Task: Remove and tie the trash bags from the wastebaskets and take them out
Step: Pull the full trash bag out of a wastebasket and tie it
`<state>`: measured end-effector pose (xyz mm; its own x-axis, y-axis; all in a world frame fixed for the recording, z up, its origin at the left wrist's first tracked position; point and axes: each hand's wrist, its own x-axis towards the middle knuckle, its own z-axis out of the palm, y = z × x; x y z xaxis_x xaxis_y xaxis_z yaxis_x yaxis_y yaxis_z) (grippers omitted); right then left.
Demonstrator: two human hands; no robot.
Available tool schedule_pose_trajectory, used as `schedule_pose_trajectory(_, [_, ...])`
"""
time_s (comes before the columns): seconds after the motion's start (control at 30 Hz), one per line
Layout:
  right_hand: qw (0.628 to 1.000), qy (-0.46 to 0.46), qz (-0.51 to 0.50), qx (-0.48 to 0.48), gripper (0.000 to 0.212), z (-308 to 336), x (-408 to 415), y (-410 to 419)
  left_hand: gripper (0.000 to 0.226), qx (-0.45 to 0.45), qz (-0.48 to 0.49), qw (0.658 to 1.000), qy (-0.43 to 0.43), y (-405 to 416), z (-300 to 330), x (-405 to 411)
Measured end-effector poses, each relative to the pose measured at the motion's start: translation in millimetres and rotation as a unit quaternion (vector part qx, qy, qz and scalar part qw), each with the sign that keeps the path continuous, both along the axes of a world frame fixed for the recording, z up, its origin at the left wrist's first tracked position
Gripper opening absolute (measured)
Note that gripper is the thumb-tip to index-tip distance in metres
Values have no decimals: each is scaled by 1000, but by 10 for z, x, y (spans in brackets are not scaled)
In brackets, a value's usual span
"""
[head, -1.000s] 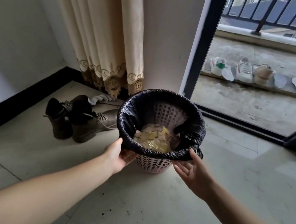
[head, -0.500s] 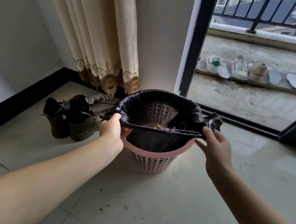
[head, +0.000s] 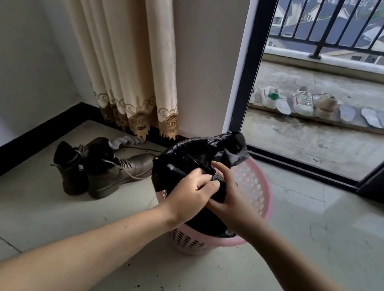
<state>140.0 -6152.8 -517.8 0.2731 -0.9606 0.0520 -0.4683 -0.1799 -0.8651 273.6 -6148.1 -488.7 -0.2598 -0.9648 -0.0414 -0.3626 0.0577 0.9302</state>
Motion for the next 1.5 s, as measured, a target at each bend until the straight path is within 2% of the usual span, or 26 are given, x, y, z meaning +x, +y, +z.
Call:
schedule_pose_trajectory(0.1, [992, -58, -116, 0, 50, -54, 2, -82, 24, -20, 57, 997, 47, -20, -6, 107])
schedule_pose_trajectory(0.13, [986, -76, -148, 25, 48, -74, -16, -104, 24, -44, 81, 995, 23, -50, -35, 179])
schedule_pose_trajectory(0.17, [977, -100, -177, 59, 47, -98, -48, -130, 28, -85, 85, 992, -34, -89, -79, 263])
schedule_pose_trajectory(0.23, [945, -189, -230, 137, 44, -84, -122, -163, 56, -130, 11, 973, -192, -146, -189, 439])
schedule_pose_trajectory(0.33, [882, -331, -245, 230, 45, -21, -218, -191, 96, -63, -119, 913, -385, -197, -370, 607])
schedule_pose_trajectory(0.4, [863, -370, -210, 274, 43, 33, -241, -162, 106, -70, -116, 889, -438, -229, -448, 650])
schedule_pose_trajectory(0.47, [886, -328, -142, 296, 40, 40, -215, -135, 106, -98, -67, 891, -437, -283, -442, 662])
schedule_pose_trajectory(0.53, [930, -198, -75, 299, 41, 49, -170, -95, 96, -105, -43, 908, -402, -315, -402, 650])
schedule_pose_trajectory(0.57, [945, -129, -43, 297, 45, 66, -139, -68, 83, -92, -42, 920, -379, -316, -384, 635])
schedule_pose_trajectory(0.63, [961, -15, 14, 277, 47, 102, -78, -22, 40, -74, -31, 931, -355, -257, -344, 579])
schedule_pose_trajectory(0.7, [969, 50, 37, 237, 37, 119, -73, -15, 6, -66, -6, 933, -354, -187, -319, 534])
schedule_pose_trajectory(0.8, [980, 82, 47, 174, 17, 73, -139, -46, 14, -80, 29, 962, -259, -215, -318, 537])
schedule_pose_trajectory(0.83, [982, 100, 45, 152, 21, 36, -165, -57, 18, -74, 40, 972, -218, -236, -297, 525])
schedule_pose_trajectory(0.93, [979, 167, 60, 103, 84, -72, -114, -68, 32, -56, 35, 988, -142, -243, -164, 411])
schedule_pose_trajectory(0.97, [976, 195, 72, 72, 91, -144, -61, -83, 31, -57, 21, 989, -135, -210, -105, 349])
schedule_pose_trajectory(1.0, [970, 224, 88, 35, 82, -203, -1, -97, 29, -53, 1, 989, -135, -177, -64, 291])
schedule_pose_trajectory(1.07, [955, 278, 106, -11, 39, -221, 122, -74, 30, -27, -55, 990, -125, -139, -26, 225])
schedule_pose_trajectory(1.17, [977, 213, 29, -2, 22, -201, 154, -60, 42, 30, -116, 980, -159, -213, -15, 368])
schedule_pose_trajectory(1.23, [982, 181, -53, 9, 24, -172, 92, -63, 49, 6, -109, 984, -139, -267, -24, 528])
schedule_pose_trajectory(1.3, [979, 165, -117, 12, 32, -125, 32, -81, 78, -29, -82, 985, -150, -292, -83, 690])
schedule_pose_trajectory(1.37, [982, 115, -149, 2, 25, -74, -6, -101, 114, 3, -116, 969, -217, -281, -168, 807])
schedule_pose_trajectory(1.4, [983, 82, -164, -4, 18, -62, -13, -115, 120, 24, -148, 952, -269, -277, -227, 842])
schedule_pose_trajectory(1.43, [982, 60, -178, -10, 15, -64, -25, -135, 114, 43, -174, 926, -333, -252, -257, 842])
schedule_pose_trajectory(1.47, [981, 48, -189, -6, 15, -81, -31, -151, 98, 39, -189, 893, -406, -228, -270, 813])
schedule_pose_trajectory(1.5, [980, 38, -195, 0, 16, -84, -25, -150, 75, -1, -177, 859, -481, -202, -242, 762])
